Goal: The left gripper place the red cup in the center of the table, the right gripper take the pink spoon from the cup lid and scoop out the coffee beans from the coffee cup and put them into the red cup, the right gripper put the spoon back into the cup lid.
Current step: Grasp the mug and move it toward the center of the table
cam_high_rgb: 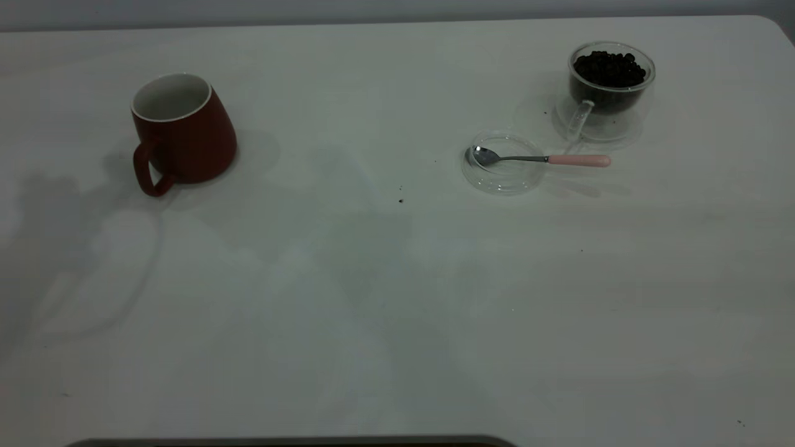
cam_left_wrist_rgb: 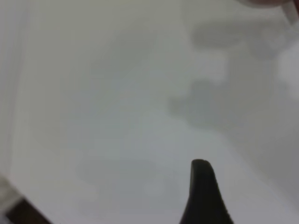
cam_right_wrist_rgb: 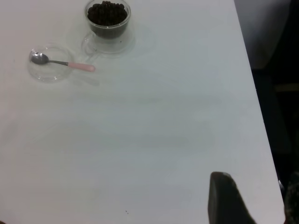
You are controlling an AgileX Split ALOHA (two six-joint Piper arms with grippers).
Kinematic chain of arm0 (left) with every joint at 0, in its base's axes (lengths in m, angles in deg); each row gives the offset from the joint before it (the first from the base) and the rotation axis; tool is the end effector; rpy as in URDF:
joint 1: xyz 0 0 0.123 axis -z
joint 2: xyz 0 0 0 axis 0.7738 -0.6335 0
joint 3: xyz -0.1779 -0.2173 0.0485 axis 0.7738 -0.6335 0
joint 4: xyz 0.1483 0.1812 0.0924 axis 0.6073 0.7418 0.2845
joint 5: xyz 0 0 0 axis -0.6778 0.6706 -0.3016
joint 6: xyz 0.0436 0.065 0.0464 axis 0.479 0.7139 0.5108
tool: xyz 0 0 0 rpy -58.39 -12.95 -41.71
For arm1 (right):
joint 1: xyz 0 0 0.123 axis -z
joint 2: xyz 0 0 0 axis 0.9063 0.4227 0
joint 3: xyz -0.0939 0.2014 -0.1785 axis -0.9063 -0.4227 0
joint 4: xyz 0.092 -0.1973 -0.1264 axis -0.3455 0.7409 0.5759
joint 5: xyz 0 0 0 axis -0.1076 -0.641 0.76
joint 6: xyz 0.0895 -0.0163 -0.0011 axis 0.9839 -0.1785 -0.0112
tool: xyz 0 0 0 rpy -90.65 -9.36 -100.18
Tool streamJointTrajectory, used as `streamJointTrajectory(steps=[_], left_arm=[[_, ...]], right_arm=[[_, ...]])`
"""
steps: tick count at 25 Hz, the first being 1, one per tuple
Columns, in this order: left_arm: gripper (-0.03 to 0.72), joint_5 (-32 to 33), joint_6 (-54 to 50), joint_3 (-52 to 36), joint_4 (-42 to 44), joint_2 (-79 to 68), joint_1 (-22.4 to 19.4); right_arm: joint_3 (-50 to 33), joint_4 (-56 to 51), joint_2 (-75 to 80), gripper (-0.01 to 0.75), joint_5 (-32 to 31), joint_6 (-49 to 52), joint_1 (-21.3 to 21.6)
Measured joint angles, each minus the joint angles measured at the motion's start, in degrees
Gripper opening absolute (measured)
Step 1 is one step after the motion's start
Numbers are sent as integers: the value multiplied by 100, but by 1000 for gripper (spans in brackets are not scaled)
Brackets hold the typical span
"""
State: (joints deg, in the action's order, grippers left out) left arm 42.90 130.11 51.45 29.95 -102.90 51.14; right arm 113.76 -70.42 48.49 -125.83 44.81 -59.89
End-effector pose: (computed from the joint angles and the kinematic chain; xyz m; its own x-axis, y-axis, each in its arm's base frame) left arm 0.3703 0.0058 0.1801 -0.5269 0.8279 -0.1921 0.7124 0.5535 0.4314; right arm 0.0003 0.0029 0.2646 -0.5645 -0.0231 -0.8251 0.0212 0.9989 -0.0425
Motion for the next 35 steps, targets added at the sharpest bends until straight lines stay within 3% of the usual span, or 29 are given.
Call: streamJointTrajectory(steps=[10,19,24,35], left_arm=[[569,-1696,1702,172,415,-1394,0],[569,-2524,1958,183,435,-2040,218],[569,-2581,1931,196,435,-2140,612],[569,-3135,893,196,435,-2147,1964]], right_arm=[[0,0,0,343,0,0,0],[0,0,0,343,0,0,0],[0,0,0,343,0,0,0],[0,0,0,343,0,0,0]])
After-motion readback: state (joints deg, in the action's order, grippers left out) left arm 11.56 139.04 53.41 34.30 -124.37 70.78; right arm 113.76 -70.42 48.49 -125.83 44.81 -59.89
